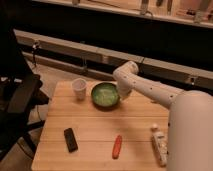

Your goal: Push the ceramic bowl across the table

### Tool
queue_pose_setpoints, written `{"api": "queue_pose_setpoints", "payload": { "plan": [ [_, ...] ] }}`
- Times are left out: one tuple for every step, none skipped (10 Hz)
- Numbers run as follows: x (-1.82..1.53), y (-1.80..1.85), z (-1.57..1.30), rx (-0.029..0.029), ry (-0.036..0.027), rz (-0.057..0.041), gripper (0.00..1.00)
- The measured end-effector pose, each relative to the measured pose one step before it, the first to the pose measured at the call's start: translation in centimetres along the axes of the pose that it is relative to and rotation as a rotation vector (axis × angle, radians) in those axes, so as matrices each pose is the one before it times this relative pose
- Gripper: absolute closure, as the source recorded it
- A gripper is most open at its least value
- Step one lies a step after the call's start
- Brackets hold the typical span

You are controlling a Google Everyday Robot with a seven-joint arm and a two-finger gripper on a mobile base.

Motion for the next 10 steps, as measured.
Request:
{"api": "queue_pose_setpoints", "payload": {
  "plan": [
    [-0.163, -0.07, -0.028, -0.0007, -0.00051, -0.00649, 1.0],
    [-0.108, -0.008, -0.001, -0.0014, -0.00001, -0.0054, 1.0],
    [-0.083, -0.012, -0.046, -0.00066, 0.0002, -0.00616, 1.0],
    [-0.134, -0.047, 0.004, -0.00035, -0.00084, -0.00426, 1.0],
    [-0.219, -0.117, 0.003, 0.00057, -0.00047, -0.00666, 1.0],
    [-0.246, -0.11, -0.016, 0.00029, -0.00265, -0.005, 1.0],
    [-0.106, -0.06, 0.003, 0.00012, 0.0, -0.00484, 1.0],
    [-0.129, -0.04, -0.029, 0.00007, -0.00057, -0.00512, 1.0],
    [-0.18, -0.056, -0.018, 0.00004, -0.00094, -0.00483, 1.0],
    [-0.163, -0.035, 0.011, -0.00053, -0.00043, -0.00521, 1.0]
  ]
}}
